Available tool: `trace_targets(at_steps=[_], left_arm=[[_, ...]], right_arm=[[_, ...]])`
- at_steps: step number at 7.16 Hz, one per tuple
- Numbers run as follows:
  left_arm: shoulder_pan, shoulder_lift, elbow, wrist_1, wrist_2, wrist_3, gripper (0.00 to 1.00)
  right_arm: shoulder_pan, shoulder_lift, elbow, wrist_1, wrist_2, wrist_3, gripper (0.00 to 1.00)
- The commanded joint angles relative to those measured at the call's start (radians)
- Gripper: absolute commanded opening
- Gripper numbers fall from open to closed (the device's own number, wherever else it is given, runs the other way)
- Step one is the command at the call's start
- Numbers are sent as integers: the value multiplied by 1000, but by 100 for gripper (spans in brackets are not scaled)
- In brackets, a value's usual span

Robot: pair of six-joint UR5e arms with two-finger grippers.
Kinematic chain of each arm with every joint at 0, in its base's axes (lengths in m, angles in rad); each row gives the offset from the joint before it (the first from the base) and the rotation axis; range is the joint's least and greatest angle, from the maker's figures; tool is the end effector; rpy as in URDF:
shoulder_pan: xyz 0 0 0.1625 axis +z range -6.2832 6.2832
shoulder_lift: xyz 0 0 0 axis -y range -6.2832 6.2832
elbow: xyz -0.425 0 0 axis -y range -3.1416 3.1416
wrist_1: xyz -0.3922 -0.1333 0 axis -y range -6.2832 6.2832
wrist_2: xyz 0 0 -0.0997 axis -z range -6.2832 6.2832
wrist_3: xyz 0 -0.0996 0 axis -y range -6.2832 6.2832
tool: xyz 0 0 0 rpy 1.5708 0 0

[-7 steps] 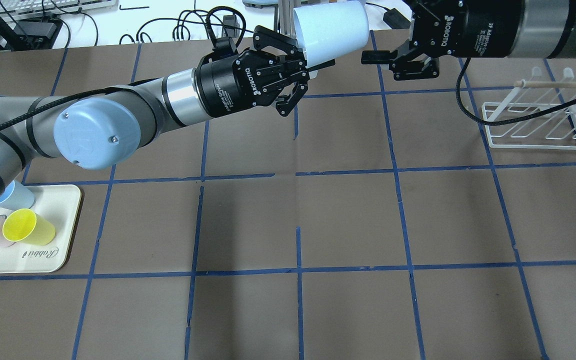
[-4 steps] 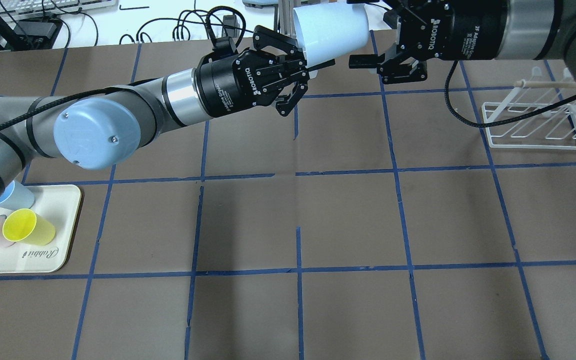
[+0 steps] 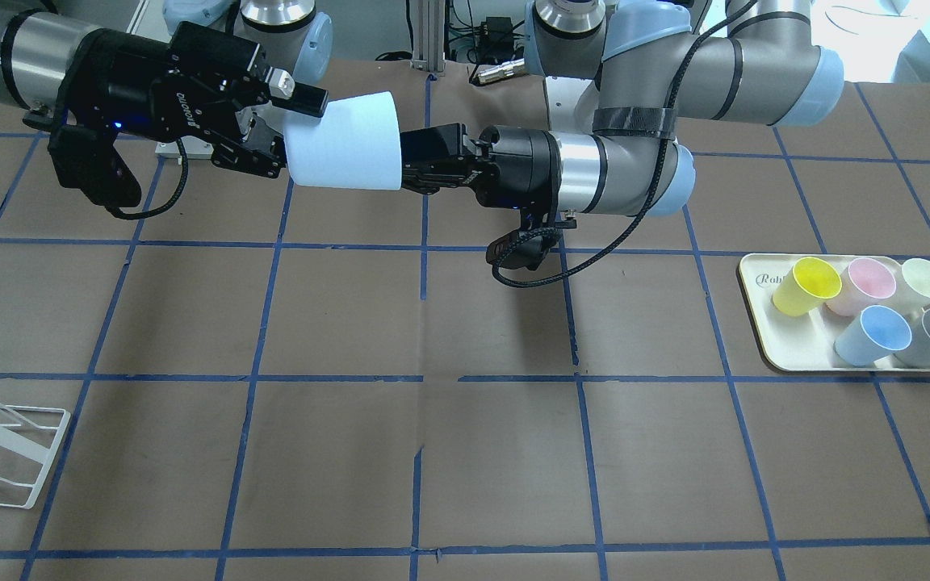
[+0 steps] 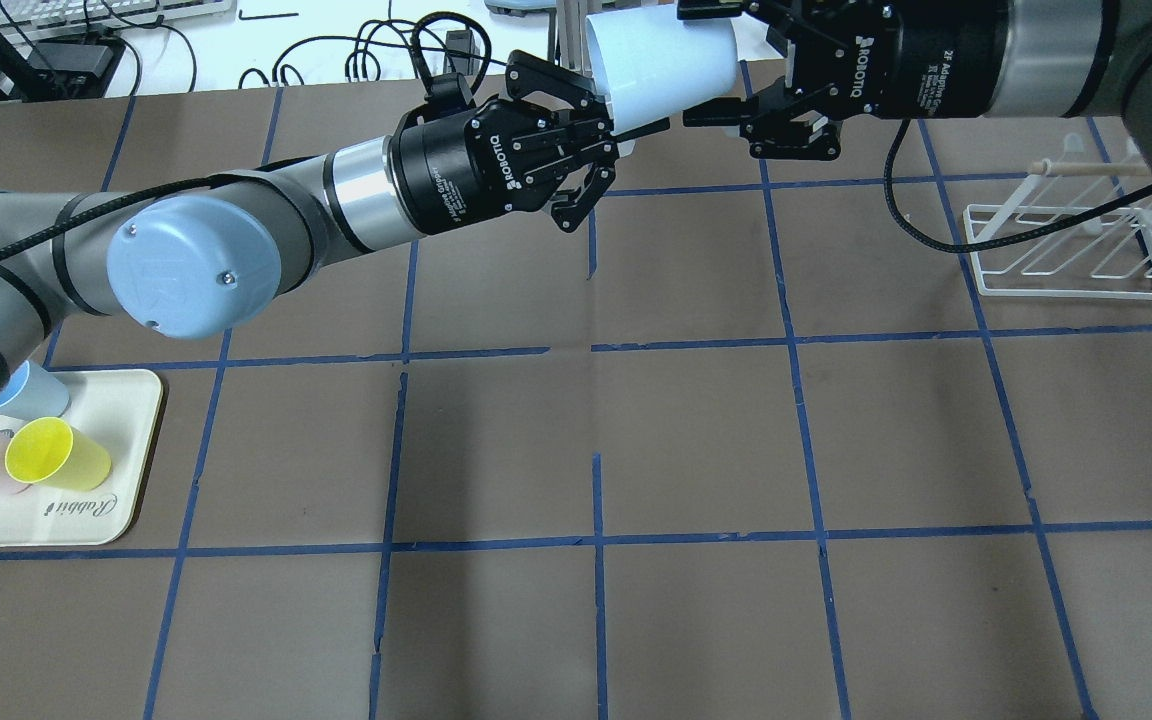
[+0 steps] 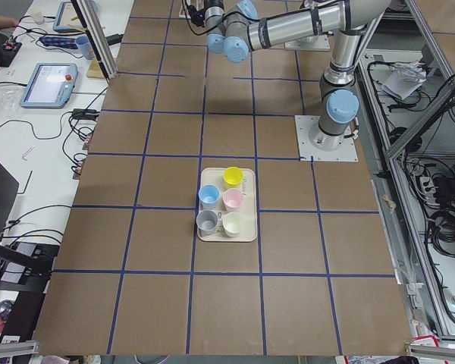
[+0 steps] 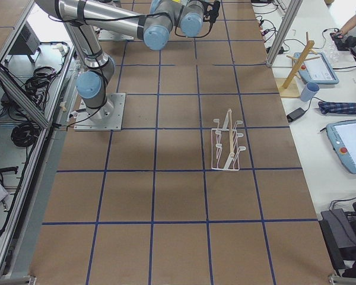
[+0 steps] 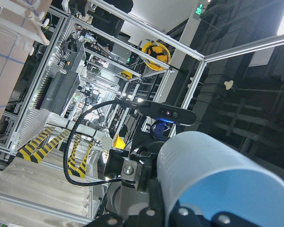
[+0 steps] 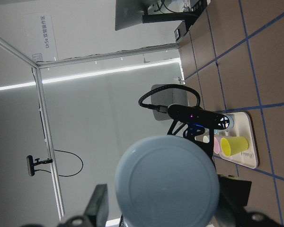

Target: Transfer IKEA cup to right arm and place on rack

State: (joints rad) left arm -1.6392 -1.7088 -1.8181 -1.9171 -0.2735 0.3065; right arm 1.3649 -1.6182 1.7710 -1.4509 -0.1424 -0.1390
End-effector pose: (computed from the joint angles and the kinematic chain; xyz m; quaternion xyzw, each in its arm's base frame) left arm -0.2638 -0.4972 0.3895 0.1749 -0.6074 -0.1262 0.7646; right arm 0.1330 -0.4974 0.4869 0.1140 0.7452 -0.0102 0.6569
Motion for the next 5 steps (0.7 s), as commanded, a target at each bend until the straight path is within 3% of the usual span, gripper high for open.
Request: trace_targets(at_steps=[1, 2, 3, 4, 5], left_arm=[[-1, 1, -1, 0, -3, -3, 36], [-1, 1, -1, 0, -3, -3, 72], [-1, 5, -1, 0, -1, -4, 94], [9, 17, -1, -2, 7, -48, 100], [21, 26, 3, 1, 10, -125, 100]], right_arm=[[-3, 0, -7, -2, 3, 3, 50], [-3, 0, -5, -11, 4, 3, 46], [-7, 0, -7, -14, 4, 4, 44], [-10, 0, -8, -14, 3, 4, 41], [-15, 0, -10, -19, 1, 4, 37]])
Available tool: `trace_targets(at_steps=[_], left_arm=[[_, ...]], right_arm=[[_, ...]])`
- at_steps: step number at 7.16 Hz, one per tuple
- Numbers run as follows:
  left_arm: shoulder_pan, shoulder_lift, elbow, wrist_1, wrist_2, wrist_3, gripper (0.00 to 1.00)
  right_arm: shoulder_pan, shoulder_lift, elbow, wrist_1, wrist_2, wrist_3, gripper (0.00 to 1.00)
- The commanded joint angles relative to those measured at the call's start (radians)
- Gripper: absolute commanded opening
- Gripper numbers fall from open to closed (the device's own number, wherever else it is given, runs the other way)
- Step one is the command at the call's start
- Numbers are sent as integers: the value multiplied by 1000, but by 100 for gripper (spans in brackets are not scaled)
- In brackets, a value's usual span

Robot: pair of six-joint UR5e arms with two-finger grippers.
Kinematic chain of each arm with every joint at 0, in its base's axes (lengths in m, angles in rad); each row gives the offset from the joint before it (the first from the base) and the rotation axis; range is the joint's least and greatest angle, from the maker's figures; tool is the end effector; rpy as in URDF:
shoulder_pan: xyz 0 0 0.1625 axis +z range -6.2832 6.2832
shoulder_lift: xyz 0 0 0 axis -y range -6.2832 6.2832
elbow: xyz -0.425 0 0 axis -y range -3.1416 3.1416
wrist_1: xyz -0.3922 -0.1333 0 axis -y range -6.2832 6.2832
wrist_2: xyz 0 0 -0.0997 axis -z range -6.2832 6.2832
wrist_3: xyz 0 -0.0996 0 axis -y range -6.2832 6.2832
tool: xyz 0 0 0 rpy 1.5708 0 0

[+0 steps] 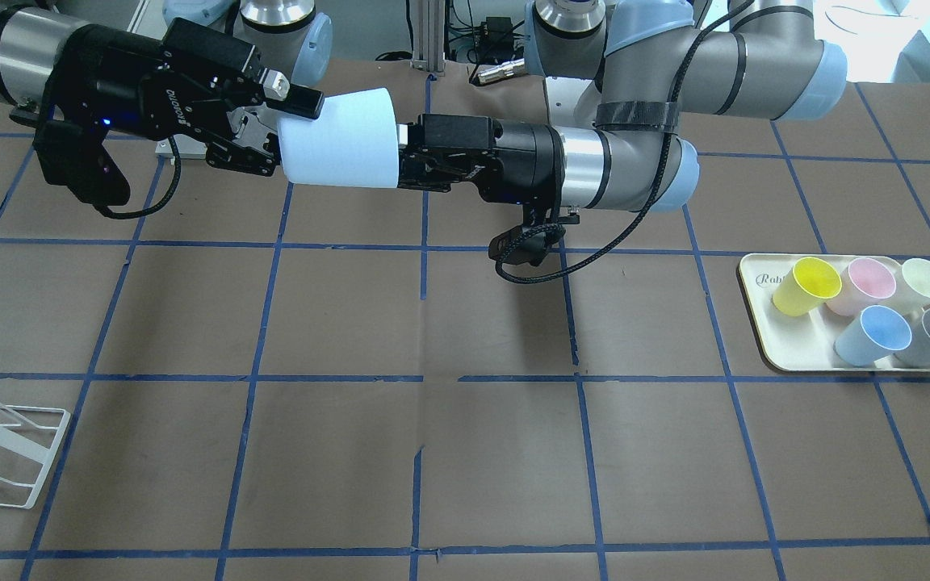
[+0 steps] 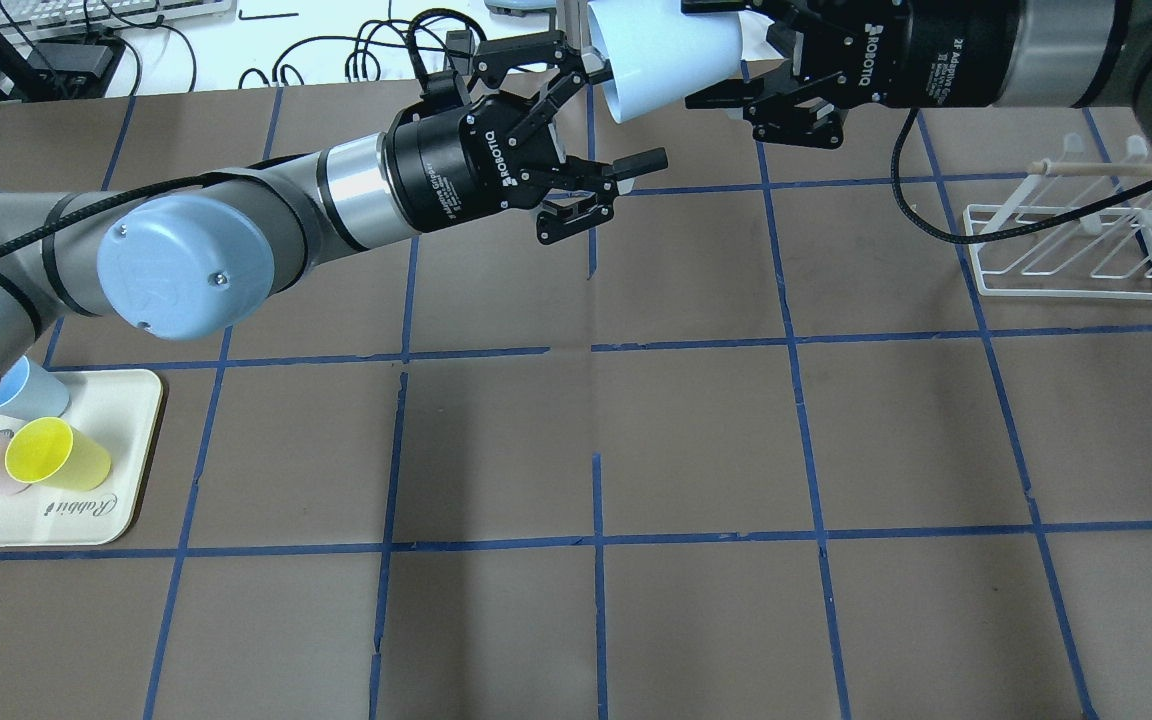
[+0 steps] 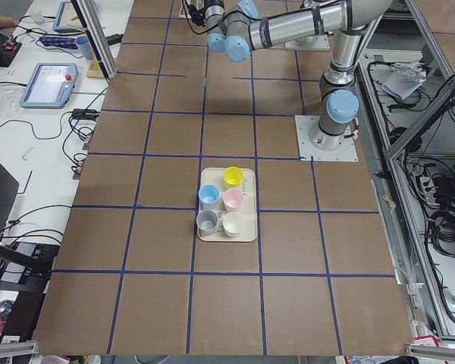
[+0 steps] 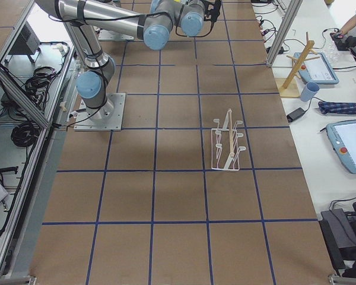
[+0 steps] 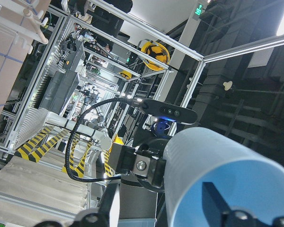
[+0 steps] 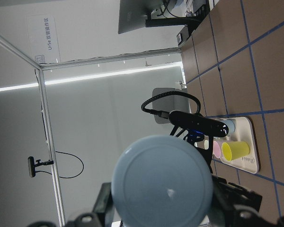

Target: Transfer IKEA cup to right arm and place on rack

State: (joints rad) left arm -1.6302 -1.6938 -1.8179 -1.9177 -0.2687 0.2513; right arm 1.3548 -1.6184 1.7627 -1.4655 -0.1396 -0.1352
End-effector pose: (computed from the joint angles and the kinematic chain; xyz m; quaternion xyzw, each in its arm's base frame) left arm -0.2592 -0.4958 0.3968 0.1879 -0.6038 -0.1403 0.7618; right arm 0.1277 -0.5001 0.4926 0.1118 0.7449 -0.0212 0.6574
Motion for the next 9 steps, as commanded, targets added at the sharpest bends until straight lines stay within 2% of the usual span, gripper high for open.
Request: trace_targets(at_steps=[1, 2, 3, 4, 5, 6, 7, 9], left_arm=[[33, 9, -4, -1, 9, -69, 100], [67, 8, -4, -1, 56, -70, 100], [129, 14, 8, -1, 195, -81, 100], [204, 31, 23, 5, 403, -122, 100], [260, 54, 61, 43, 619, -189, 100], [276, 77, 125, 63, 863, -275, 100], [277, 89, 203, 66, 1087, -327, 100], [268, 117, 317, 62, 1514, -323, 100]], right_arm=[[-17, 0, -2, -21, -5, 2, 31], [-35, 0, -6, -27, -17, 12, 29], [-46, 0, -21, -30, -59, 15, 29], [-46, 2, -44, -51, -151, 16, 29], [-48, 2, -61, -94, -330, 14, 29], [-48, 2, -58, -170, -512, 16, 29], [-48, 0, -63, -191, -682, -1, 27], [-48, 0, -49, -319, -1050, -6, 22]])
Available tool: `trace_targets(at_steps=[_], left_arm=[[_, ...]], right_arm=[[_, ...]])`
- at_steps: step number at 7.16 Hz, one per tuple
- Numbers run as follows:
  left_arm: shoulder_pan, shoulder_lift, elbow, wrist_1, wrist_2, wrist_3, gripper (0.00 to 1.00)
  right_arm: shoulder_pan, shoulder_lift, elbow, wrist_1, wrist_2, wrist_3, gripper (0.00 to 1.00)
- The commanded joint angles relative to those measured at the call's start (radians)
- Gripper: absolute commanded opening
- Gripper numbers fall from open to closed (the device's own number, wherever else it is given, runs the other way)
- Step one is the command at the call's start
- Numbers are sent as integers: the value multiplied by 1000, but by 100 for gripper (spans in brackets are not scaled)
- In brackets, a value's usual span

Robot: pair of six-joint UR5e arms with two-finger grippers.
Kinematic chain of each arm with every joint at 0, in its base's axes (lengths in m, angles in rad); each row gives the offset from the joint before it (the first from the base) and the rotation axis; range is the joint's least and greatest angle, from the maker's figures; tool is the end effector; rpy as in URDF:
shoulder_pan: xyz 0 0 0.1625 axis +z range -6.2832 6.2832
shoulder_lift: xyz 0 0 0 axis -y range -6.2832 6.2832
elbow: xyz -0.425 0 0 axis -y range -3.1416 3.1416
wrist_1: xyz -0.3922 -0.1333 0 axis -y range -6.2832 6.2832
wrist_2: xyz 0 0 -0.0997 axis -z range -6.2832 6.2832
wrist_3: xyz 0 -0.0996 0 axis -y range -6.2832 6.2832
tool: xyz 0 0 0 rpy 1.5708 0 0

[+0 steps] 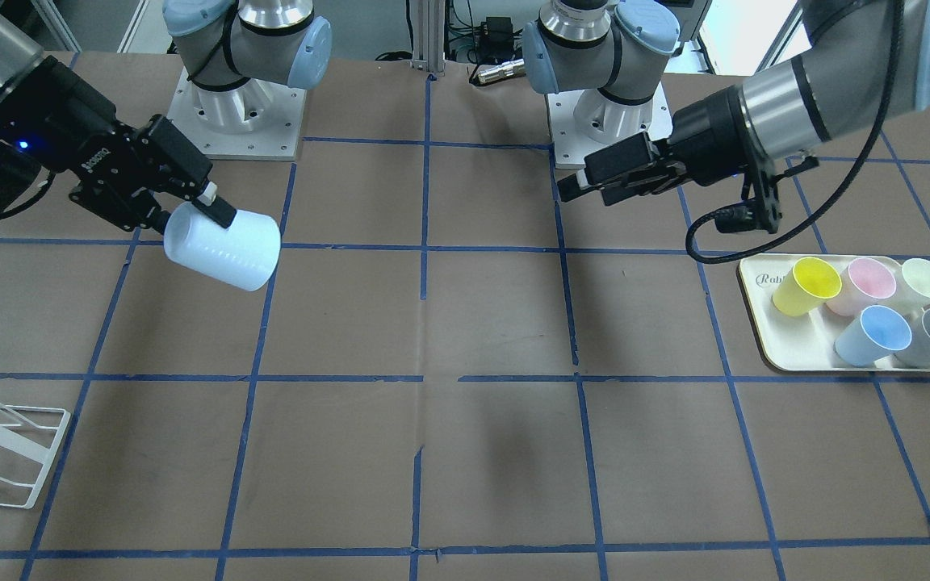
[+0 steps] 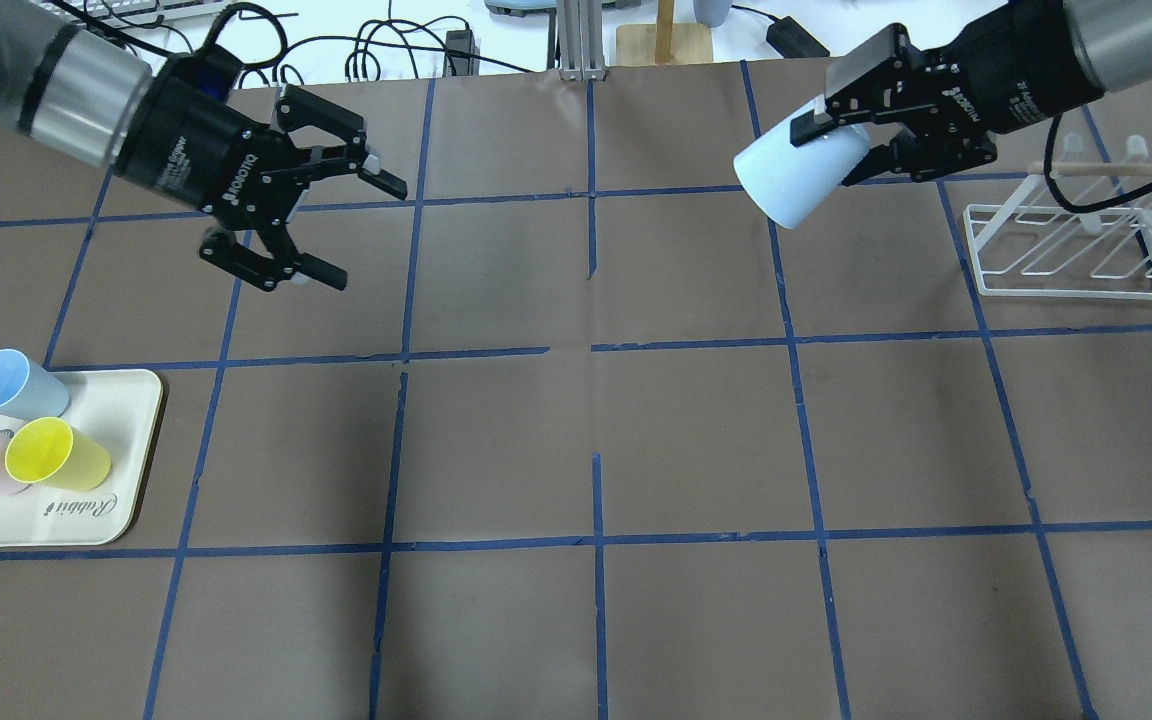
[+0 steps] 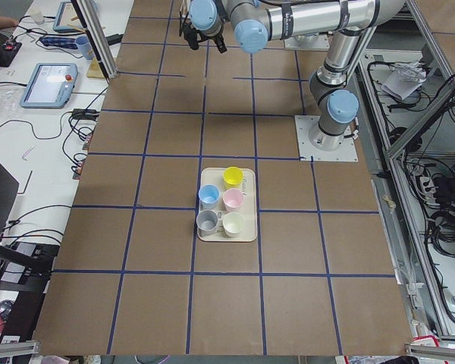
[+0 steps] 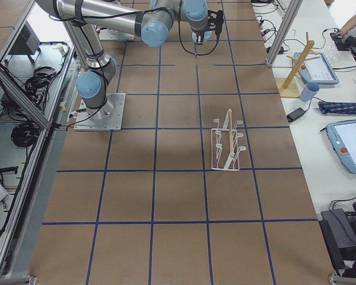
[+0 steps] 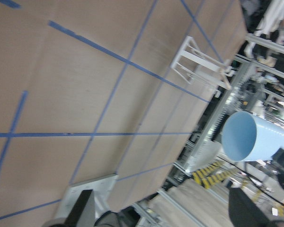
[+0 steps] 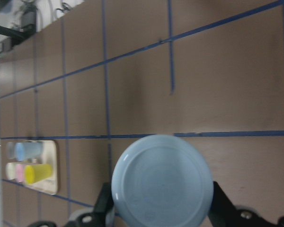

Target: Transfer IKEA cup to right arm and place on rack

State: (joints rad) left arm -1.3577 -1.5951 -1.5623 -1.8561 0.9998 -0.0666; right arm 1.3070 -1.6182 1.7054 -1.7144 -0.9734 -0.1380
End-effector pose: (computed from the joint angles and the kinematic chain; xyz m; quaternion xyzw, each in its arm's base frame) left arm -0.0829 -0.5017 0.4716 0.1741 -0.9335 -0.1232 0.2882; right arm 0.0590 -0.5077 0.4763 0.0518 0.9540 -0.0851 0.2829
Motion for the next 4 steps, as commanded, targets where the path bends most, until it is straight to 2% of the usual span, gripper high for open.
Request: trace_targets(at_steps=[1, 2, 3, 4], left_arm=[[-4, 41, 65, 2, 364, 1, 100], [-20, 70, 41, -5, 450, 2, 100], [-38, 93, 21, -3, 485, 2, 100], [-78, 87, -8, 50, 579, 1, 100]], right_arm=[[0, 1, 10, -121, -360, -30, 19], [-8, 10, 10, -129, -480, -105, 13], [-47, 15, 8, -169, -526, -123, 11], [-110, 52, 13, -218, -540, -161, 11]])
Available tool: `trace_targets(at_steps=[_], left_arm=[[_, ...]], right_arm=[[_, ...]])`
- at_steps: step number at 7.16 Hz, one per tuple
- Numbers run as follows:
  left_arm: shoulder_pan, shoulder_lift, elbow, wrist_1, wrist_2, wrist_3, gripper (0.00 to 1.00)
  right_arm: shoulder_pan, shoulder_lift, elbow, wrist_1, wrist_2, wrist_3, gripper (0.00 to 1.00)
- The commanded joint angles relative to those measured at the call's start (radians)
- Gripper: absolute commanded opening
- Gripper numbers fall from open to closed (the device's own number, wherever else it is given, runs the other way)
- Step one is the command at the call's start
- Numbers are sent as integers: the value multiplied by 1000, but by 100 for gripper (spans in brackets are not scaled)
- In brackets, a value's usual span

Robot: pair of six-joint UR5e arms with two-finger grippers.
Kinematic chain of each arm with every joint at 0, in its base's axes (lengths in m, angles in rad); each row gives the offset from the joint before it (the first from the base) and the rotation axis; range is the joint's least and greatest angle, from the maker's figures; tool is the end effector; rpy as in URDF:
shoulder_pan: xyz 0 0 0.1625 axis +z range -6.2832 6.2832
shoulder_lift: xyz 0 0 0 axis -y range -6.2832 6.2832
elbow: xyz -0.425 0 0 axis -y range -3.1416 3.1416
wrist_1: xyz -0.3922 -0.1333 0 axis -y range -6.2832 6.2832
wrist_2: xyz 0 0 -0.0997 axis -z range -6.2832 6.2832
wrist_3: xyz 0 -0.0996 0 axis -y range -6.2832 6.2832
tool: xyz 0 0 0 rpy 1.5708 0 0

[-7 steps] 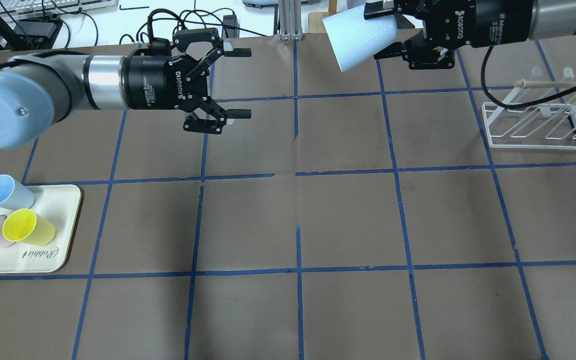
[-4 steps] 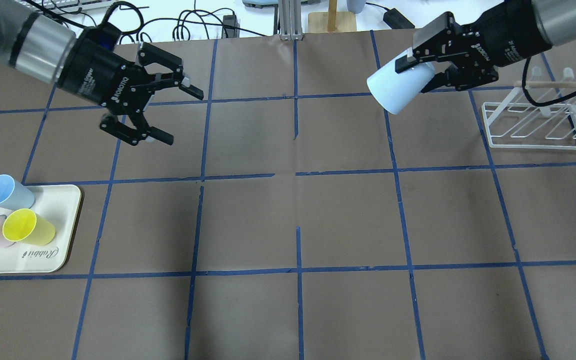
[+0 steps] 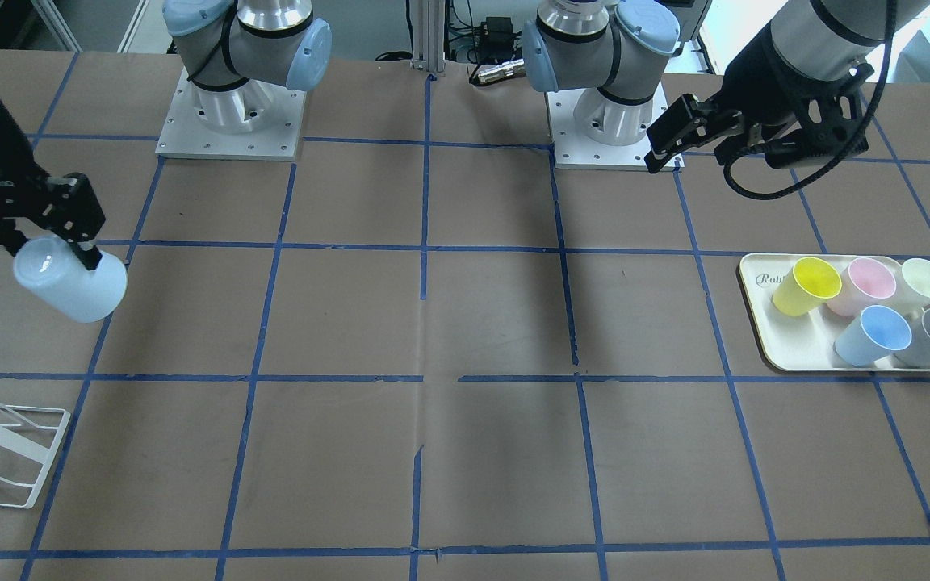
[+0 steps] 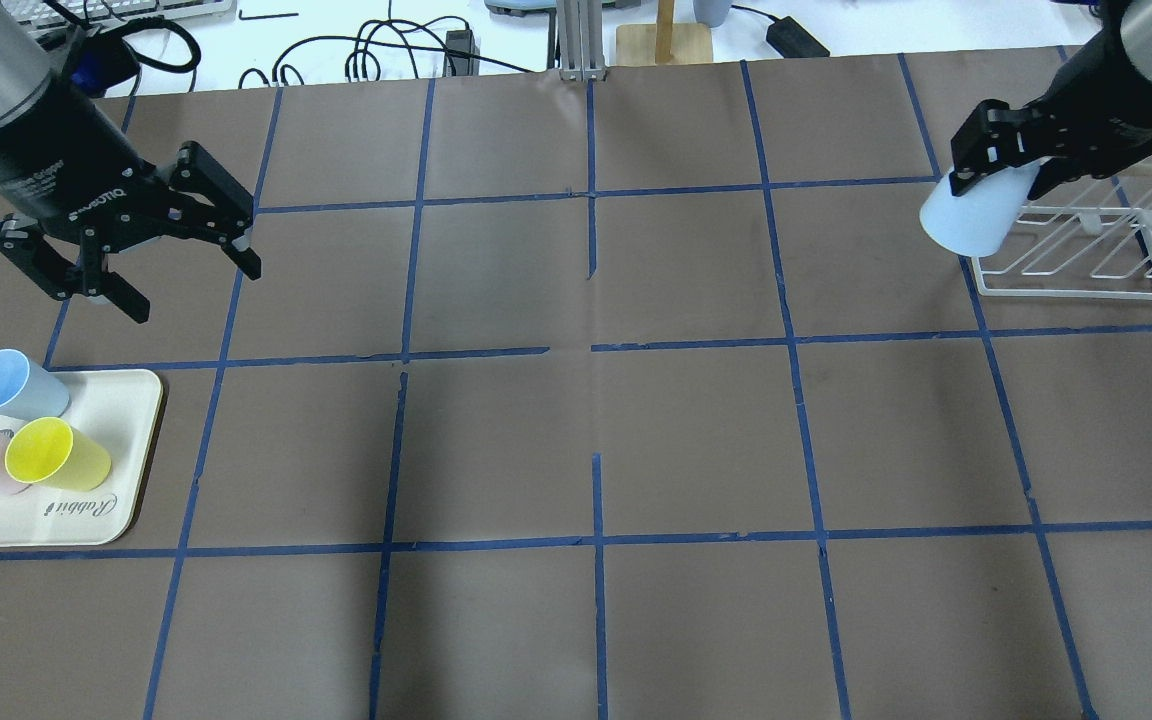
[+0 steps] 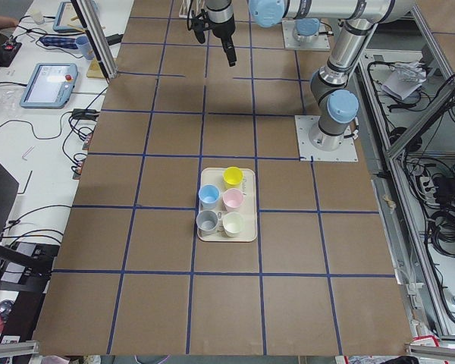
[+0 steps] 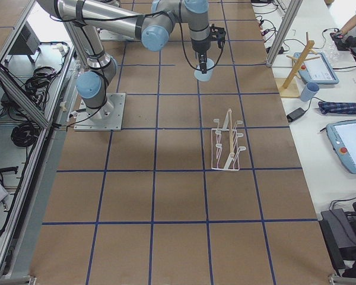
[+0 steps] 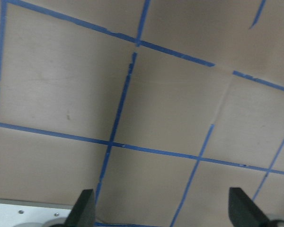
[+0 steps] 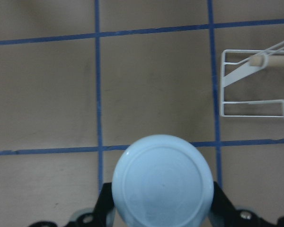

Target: Transfer IKEA cup to right arm and place on rack

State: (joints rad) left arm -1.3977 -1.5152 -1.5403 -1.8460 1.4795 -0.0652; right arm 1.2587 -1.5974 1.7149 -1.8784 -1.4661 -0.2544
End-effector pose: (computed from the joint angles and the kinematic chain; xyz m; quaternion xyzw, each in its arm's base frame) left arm -0.0634 -0.4643 0.5044 0.1225 -0.9869 -0.0917 0.0504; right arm -0.0152 -0.5150 0.4629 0.0237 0.9939 -0.1056 0.0235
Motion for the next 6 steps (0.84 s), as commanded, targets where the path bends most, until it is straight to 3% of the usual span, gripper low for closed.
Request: trace_targets(at_steps=[1, 3, 6], left_arm=[[-87, 4, -61, 124, 126, 2, 100], [-164, 10, -157, 217, 127, 2, 100], [-152, 38, -173, 237, 130, 114, 100]], right_arm=[[-124, 83, 2, -121, -52, -92, 10], [-140, 122, 5, -203, -60, -98, 7], [-179, 180, 31, -267, -71, -95, 7]])
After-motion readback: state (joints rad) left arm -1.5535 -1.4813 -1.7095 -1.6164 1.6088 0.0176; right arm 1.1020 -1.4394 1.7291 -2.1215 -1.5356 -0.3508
